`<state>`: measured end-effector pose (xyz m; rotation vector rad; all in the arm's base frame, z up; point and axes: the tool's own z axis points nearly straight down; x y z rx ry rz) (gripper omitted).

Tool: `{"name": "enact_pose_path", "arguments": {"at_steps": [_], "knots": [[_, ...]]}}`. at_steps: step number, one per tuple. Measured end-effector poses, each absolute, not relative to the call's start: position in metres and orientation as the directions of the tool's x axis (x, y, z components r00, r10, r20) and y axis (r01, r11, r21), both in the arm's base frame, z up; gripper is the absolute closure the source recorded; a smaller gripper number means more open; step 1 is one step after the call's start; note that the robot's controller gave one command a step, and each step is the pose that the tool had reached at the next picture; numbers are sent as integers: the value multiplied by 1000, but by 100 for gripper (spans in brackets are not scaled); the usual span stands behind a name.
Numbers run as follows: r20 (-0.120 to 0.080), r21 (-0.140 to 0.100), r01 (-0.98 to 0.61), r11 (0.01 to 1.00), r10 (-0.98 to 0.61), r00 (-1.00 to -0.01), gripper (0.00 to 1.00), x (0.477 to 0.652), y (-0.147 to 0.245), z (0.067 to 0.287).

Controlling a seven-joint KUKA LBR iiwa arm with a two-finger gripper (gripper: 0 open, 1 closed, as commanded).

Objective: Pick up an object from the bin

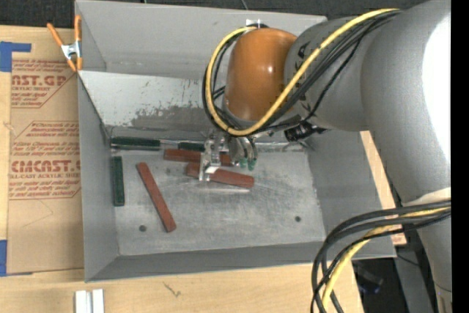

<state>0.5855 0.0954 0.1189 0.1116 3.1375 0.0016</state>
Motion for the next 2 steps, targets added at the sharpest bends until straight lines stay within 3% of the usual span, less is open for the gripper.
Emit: {"name": "enact_pose_path", "arguments": {"at_steps": [1, 2], "knots": [[-6, 1, -73, 997, -73, -997, 100, 562, 103, 96], [-10, 2, -64, 998, -64, -998, 100, 562, 120, 266]]}}
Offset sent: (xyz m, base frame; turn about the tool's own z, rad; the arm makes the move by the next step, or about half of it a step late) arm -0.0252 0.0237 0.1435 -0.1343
